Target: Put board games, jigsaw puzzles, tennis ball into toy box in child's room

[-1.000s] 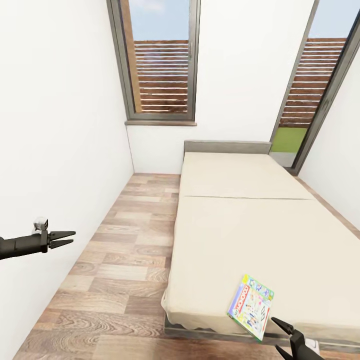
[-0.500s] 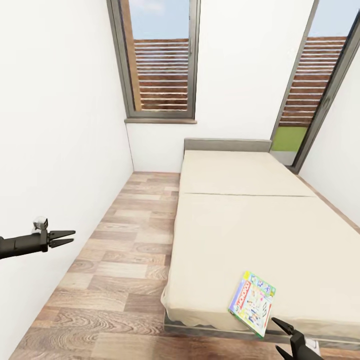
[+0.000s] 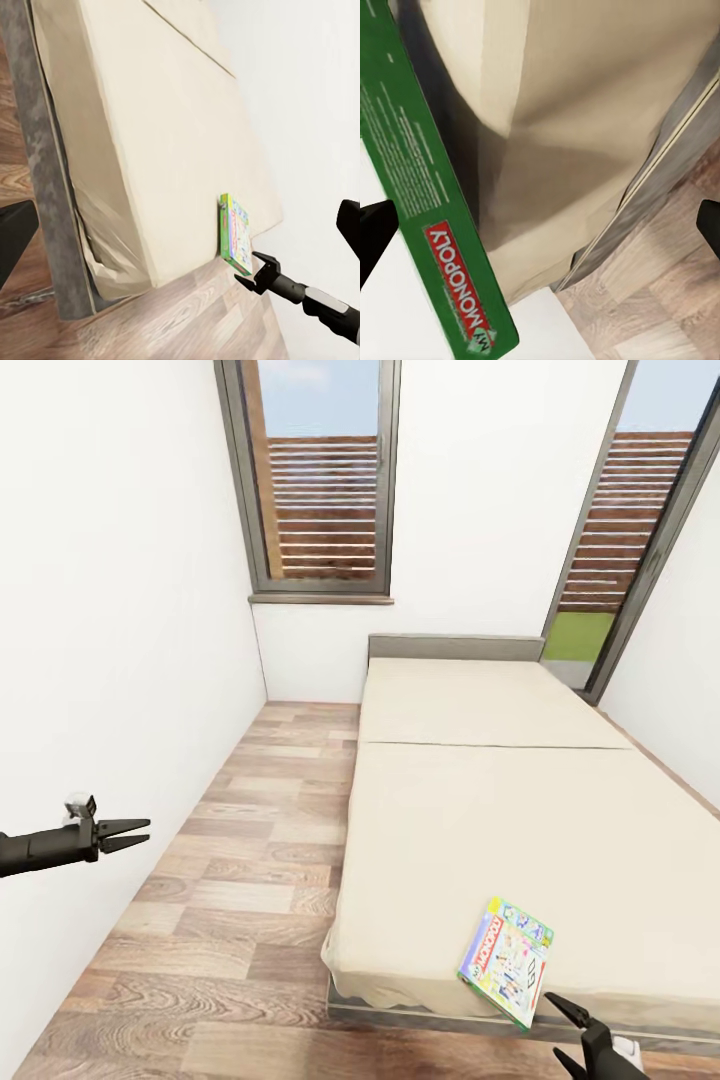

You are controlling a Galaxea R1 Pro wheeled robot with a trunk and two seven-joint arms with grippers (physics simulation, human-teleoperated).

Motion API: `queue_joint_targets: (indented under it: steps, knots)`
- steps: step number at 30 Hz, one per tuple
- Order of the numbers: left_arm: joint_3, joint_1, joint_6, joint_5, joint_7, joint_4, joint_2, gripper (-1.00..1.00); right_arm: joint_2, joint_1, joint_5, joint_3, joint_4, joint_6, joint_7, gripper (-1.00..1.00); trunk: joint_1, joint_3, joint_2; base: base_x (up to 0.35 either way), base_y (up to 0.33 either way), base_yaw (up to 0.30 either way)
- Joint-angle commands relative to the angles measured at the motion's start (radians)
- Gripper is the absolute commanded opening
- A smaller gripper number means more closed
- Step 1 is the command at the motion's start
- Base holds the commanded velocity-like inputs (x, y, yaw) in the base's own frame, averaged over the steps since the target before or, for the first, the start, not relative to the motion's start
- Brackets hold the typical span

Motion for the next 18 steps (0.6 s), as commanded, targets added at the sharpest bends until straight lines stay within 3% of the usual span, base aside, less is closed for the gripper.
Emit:
queue_joint_targets:
  steps: [1,18]
  knots:
    - [0.000,0.000,0.010,-0.001,-0.004,0.000,0.000,1.00,0.000,-0.001,-0.001,-0.004,0.000,0.004,0.003,1.00,0.000,-0.001,0.000,0.000,0.000,0.000]
    - [0.000,0.000,0.007,-0.001,-0.004,0.000,-0.006,1.00,0.001,-0.001,-0.001,-0.006,-0.002,0.003,0.009,1.00,0.000,-0.001,0.000,0.000,0.000,0.000]
